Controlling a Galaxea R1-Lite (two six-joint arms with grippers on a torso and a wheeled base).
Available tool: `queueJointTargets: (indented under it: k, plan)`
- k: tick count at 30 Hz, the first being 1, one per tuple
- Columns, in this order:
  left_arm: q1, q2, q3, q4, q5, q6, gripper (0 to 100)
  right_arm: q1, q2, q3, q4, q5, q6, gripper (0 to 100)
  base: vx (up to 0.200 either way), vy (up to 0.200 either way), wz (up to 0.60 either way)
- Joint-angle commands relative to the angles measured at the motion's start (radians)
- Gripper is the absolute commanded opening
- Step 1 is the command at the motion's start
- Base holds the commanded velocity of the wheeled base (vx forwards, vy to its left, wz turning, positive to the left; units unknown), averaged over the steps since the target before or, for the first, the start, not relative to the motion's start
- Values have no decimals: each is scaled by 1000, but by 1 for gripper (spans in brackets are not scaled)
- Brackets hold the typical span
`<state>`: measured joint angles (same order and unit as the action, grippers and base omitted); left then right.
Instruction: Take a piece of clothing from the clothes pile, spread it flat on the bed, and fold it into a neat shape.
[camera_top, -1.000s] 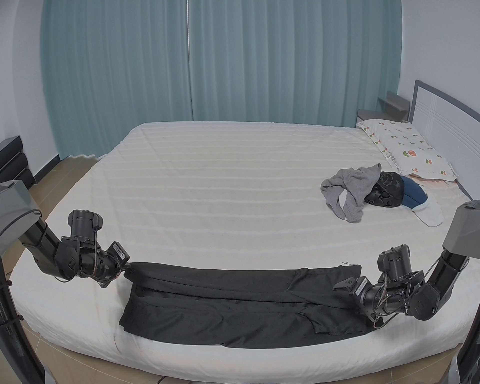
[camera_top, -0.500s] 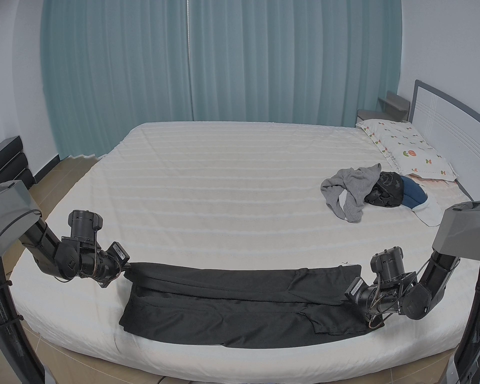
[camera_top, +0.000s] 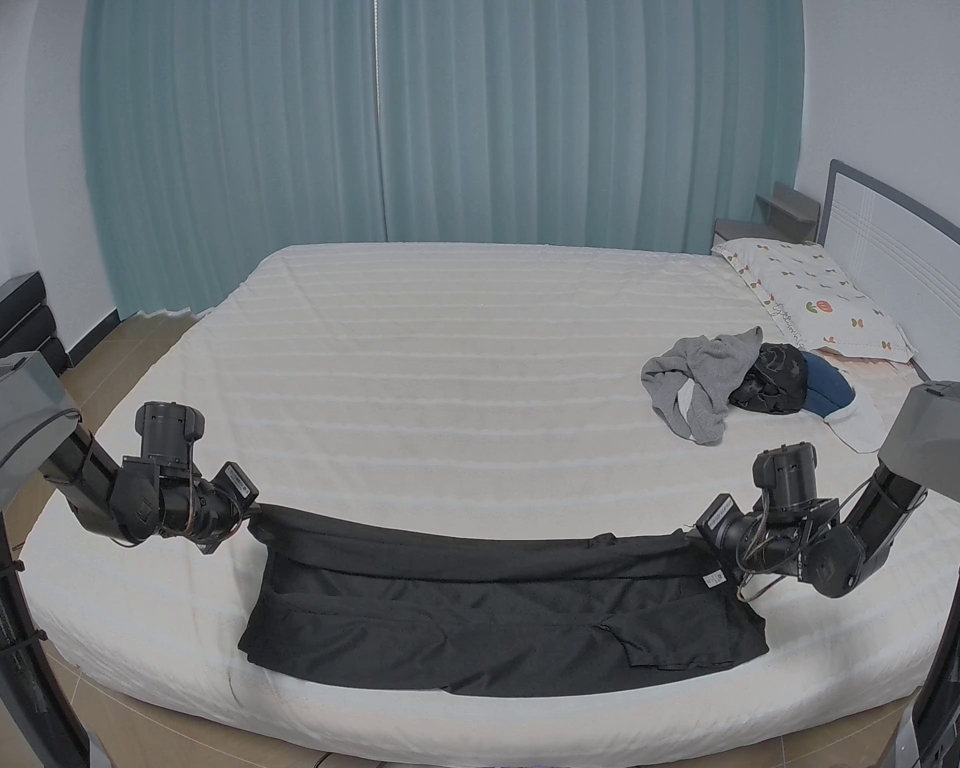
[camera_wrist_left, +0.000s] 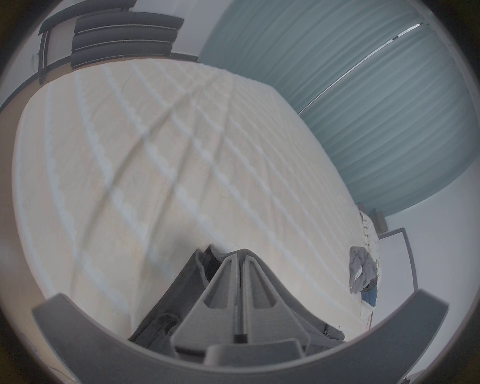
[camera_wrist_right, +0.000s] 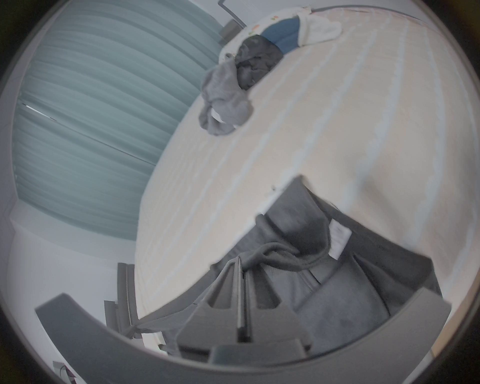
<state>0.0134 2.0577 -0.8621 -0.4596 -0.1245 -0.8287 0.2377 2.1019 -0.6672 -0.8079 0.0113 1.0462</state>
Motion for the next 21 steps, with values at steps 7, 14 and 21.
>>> queueJointTargets:
  k: [7, 14, 21]
  plan:
    - [17, 56, -149, -31, 6, -72, 0, -77, 55, -227, -17, -16, -98, 0, 0, 0, 0]
    - [48, 93, -64, -200, 0, -66, 0, -74, 55, -164, -27, -13, -104, 0, 0, 0, 0]
    - [46, 98, -49, -205, -11, -32, 0, -78, 63, -173, -31, -7, -109, 0, 0, 0, 0]
